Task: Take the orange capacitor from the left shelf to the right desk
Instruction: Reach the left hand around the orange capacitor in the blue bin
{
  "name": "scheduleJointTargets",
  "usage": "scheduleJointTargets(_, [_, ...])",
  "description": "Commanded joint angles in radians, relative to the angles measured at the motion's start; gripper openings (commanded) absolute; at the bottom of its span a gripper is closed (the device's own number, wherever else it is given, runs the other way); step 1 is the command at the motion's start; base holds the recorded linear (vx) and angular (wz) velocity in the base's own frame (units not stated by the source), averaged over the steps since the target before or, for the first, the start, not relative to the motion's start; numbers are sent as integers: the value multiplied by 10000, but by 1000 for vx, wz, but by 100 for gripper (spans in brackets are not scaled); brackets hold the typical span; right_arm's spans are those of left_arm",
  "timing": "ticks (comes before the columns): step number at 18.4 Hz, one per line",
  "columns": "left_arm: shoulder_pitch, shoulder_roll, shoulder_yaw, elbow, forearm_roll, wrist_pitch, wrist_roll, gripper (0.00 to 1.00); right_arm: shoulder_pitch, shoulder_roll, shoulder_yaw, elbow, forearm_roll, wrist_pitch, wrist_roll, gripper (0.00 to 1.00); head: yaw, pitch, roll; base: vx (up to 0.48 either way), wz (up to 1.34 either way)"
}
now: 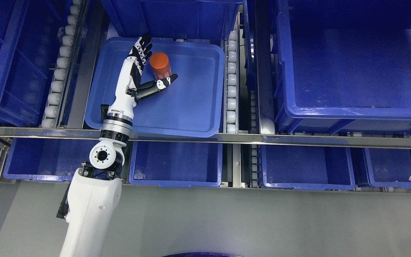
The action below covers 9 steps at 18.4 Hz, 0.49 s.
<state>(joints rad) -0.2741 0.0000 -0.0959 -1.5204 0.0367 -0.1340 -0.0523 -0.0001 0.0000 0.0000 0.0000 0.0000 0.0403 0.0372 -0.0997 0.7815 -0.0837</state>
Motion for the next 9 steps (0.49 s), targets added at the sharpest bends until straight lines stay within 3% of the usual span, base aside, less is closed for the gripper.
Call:
scheduleJointTargets(1, [11,175,-38,-320,-15,234,-228,95,338,-174,-123,-230,0,-4,-65,100,0,0,0,34,-26])
scheduleJointTargets(4, [-51,175,-23,-304,-15,680,-259,92,338,-174,-123,-230,0,-4,-50,100,0,0,0,13,0])
scheduleJointTargets(9, [-112,175,85,-59,-30,650,-290,72,338,-174,-123,-230,0,-4,-65,100,0,0,0,0,0])
